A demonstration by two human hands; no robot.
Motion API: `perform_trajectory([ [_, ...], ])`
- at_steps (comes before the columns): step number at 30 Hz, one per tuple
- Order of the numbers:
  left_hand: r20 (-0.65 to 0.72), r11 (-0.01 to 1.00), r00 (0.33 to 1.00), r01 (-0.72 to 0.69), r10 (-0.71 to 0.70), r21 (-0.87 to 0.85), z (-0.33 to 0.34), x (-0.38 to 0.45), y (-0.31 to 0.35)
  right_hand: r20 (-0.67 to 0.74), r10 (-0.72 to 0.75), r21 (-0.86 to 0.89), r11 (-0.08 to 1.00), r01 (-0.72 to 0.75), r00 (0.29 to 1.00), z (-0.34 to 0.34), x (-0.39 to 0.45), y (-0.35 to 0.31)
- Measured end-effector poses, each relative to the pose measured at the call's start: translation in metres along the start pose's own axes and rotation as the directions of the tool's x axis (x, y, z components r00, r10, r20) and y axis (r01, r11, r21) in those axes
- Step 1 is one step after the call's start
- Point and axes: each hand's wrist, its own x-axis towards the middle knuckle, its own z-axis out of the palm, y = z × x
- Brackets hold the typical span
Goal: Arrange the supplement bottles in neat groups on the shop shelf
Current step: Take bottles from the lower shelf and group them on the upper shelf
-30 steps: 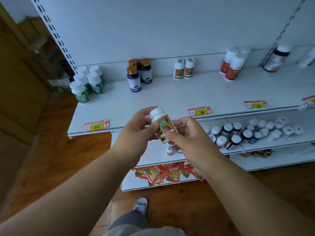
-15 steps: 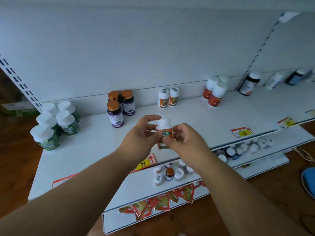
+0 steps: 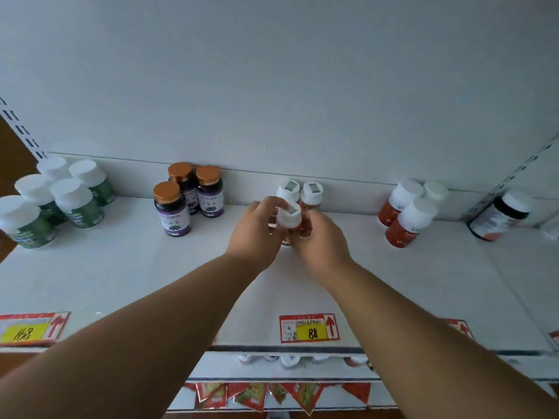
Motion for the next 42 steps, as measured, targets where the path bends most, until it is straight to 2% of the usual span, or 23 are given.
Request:
perform_trajectory([
  [4,-0.035,0.998,0.999,-0.024,0.026,0.061,0.006,0.013,-0.002,-0.051,-0.017,0.043,0.999,0.019,0.999,0.009,0.013,0.007],
  [12,0.019,0.995,1.000,-0.003,0.001,0.102,-0.015,-0.003,0.002,-0.101,0.045,-0.017,0.999,-0.047,0.994,0.008,-0.007,-0.002],
  [15,0.053,0.991,0.995,-0.093,0.088,0.099,-0.029,-0.022,0.002,-0.138,0.039,-0.066,0.997,-0.049,0.990,0.004,-0.034,-0.018],
  [19,0.172,0.979,0.968,-0.195,0.183,0.057,-0.052,-0.059,-0.006,-0.247,-0.002,-0.094,0.995,-0.022,0.969,0.008,-0.081,-0.046],
  [23,0.338,0.961,0.910,-0.272,0.239,0.054,-0.083,-0.103,-0.020,-0.352,0.055,-0.070,0.994,-0.085,0.934,0.021,-0.142,-0.075],
  [30,0.473,0.949,0.827,-0.304,0.304,-0.079,-0.118,-0.183,-0.033,-0.380,0.100,-0.052,0.990,-0.129,0.920,0.054,-0.241,-0.089],
  [34,0.491,0.962,0.832,-0.268,0.260,-0.055,-0.110,-0.210,-0.058,-0.370,0.130,-0.005,0.990,-0.142,0.920,0.087,-0.270,-0.069],
  [38,0.546,0.982,0.826,-0.185,0.139,0.029,-0.083,-0.245,-0.108,-0.370,0.155,0.029,0.987,-0.155,0.916,0.131,-0.291,-0.024],
  [42,0.571,0.983,0.821,-0.091,-0.017,0.160,-0.037,-0.262,-0.184,-0.262,0.269,0.032,0.962,-0.270,0.927,0.197,-0.302,0.043],
])
